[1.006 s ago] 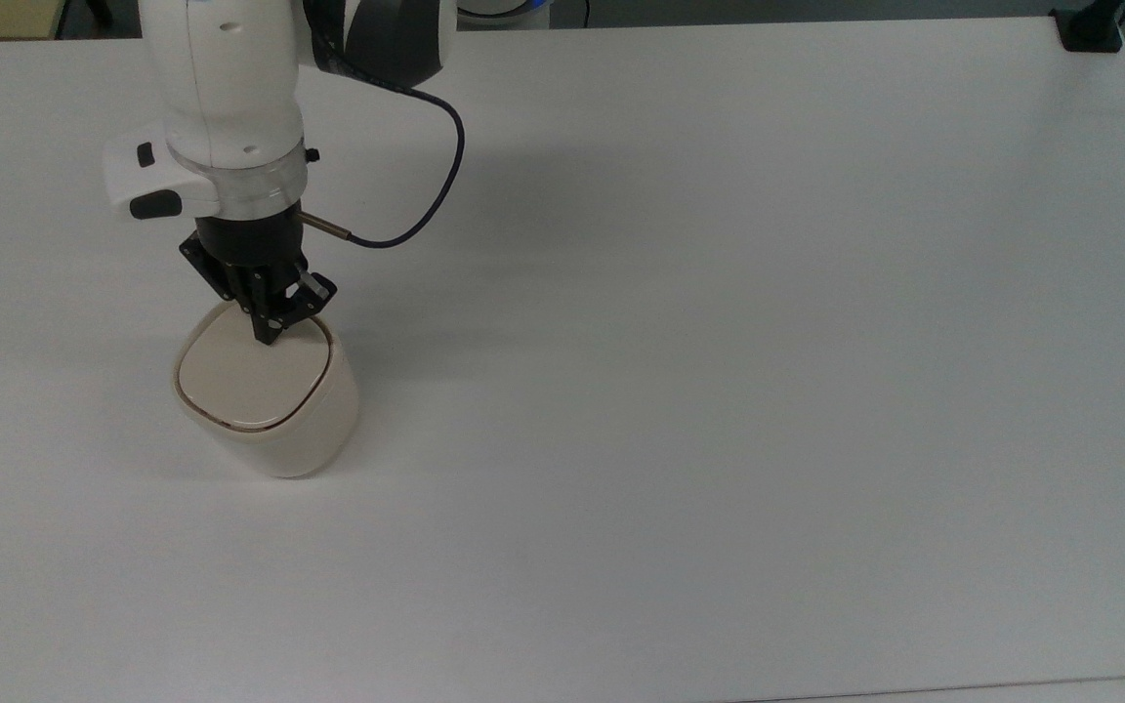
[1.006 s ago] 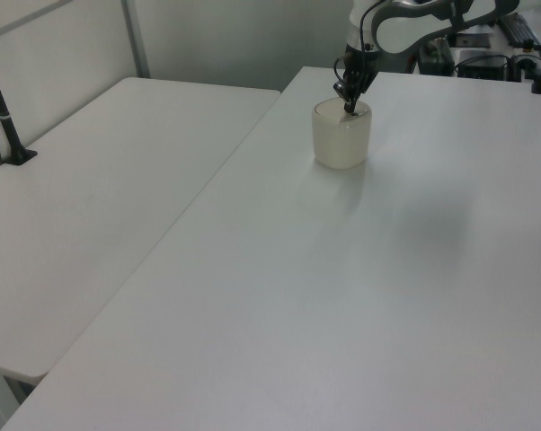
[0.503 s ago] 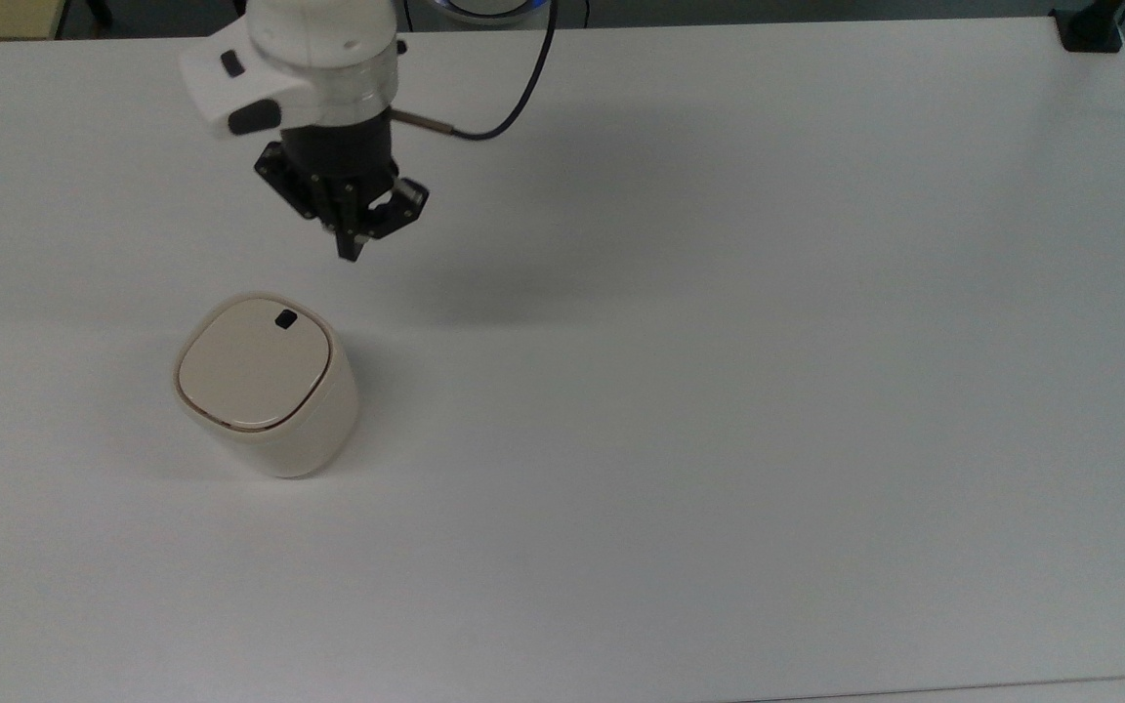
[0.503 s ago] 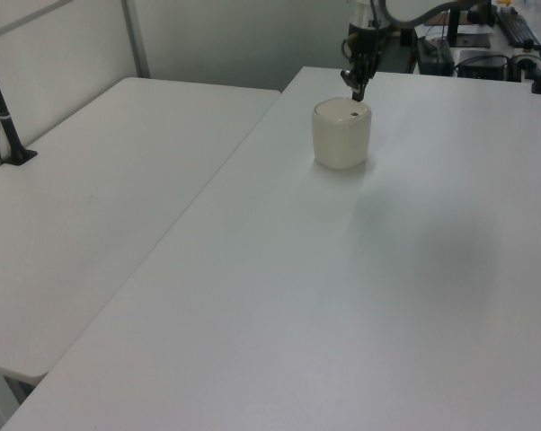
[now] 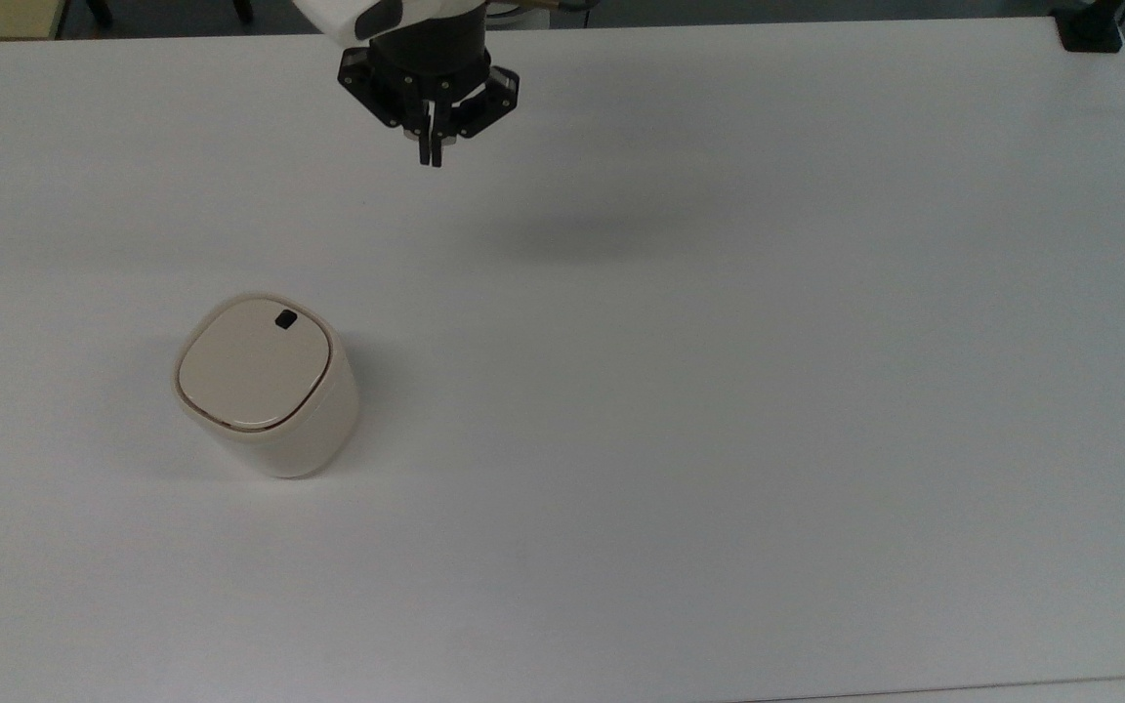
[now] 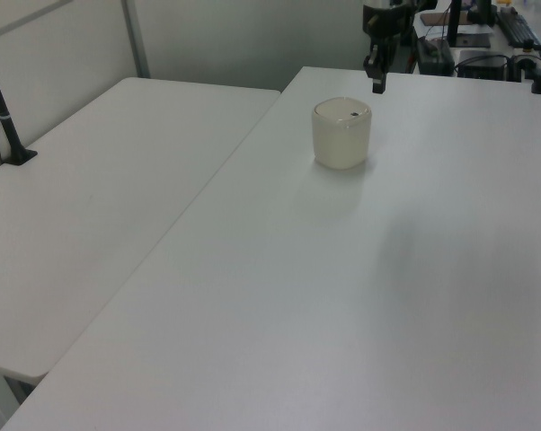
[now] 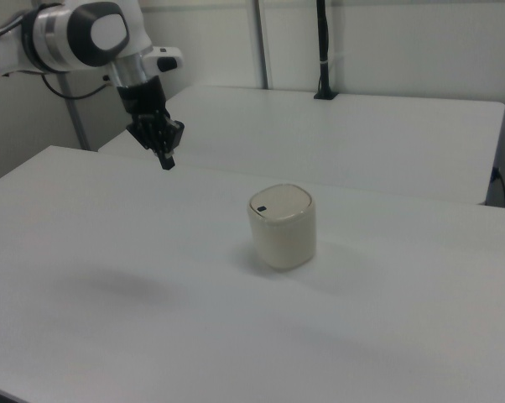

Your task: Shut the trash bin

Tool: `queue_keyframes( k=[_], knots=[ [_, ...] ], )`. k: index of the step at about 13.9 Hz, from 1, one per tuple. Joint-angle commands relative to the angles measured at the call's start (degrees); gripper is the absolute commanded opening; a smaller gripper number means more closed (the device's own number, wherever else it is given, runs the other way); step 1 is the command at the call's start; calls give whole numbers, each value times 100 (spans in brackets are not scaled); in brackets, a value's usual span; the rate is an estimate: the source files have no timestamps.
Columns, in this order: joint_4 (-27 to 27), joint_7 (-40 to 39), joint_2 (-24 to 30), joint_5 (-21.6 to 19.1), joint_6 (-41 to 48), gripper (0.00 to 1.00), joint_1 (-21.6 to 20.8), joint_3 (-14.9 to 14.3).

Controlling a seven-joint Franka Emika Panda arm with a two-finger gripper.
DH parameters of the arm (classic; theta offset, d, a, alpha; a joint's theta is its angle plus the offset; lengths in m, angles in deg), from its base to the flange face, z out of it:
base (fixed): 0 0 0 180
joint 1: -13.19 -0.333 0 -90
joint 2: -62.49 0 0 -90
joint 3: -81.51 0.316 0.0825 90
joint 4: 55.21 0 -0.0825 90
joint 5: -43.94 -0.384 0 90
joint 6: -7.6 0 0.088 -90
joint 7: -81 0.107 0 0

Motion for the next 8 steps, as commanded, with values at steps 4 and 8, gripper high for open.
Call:
queue_keyframes(
  k=[4, 8],
  knots=[
    [-290, -496, 459, -13, 469, 27, -118, -53],
    [-282, -496, 512, -206, 478, 82, -38, -97]
  ],
)
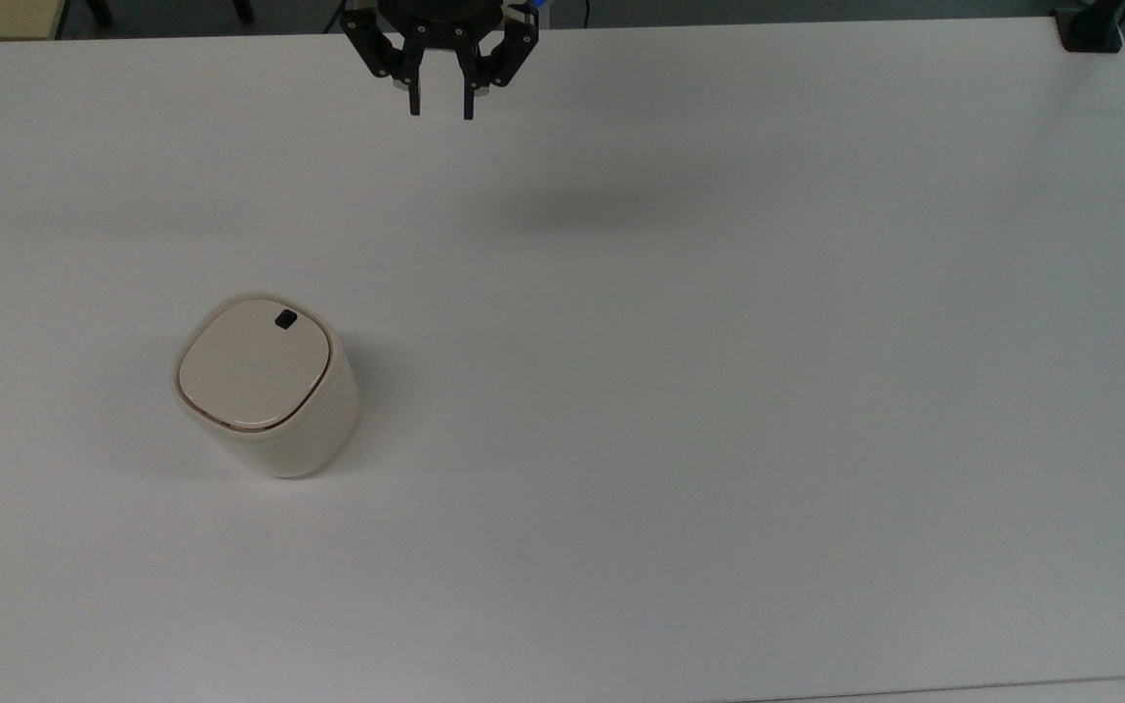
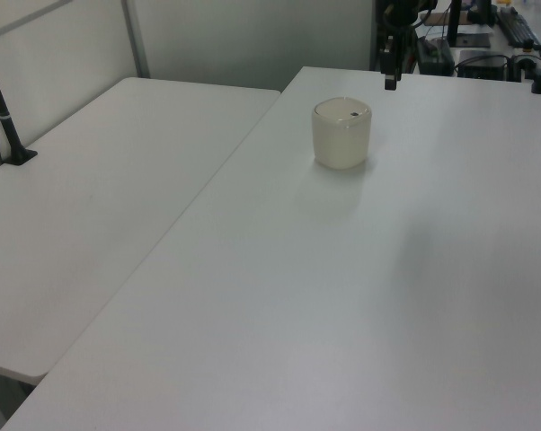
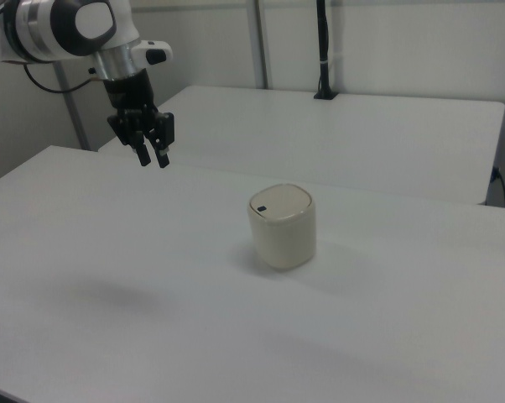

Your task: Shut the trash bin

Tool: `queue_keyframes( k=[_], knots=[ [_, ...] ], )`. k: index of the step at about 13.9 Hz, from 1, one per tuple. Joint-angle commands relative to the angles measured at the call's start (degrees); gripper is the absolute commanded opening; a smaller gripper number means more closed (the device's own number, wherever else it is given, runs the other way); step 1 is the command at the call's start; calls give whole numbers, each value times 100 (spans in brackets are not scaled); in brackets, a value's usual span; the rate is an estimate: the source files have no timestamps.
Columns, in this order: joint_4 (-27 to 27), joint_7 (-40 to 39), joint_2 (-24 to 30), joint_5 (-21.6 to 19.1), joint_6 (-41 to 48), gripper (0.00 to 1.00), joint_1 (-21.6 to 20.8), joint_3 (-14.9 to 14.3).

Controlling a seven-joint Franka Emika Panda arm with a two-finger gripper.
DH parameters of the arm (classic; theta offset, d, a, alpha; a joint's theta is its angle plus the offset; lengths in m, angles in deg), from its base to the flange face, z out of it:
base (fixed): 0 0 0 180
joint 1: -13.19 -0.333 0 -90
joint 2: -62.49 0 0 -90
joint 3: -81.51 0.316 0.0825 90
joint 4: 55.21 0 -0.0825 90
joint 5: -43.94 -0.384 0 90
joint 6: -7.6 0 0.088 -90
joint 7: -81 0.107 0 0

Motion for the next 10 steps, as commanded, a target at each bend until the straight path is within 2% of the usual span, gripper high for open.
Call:
queue_keyframes(
  k=[1, 10],
  knots=[
    [-225, -140, 239, -146, 86, 100, 13, -92],
    [-190, -78, 327, -146, 157, 100, 136, -101]
  ],
)
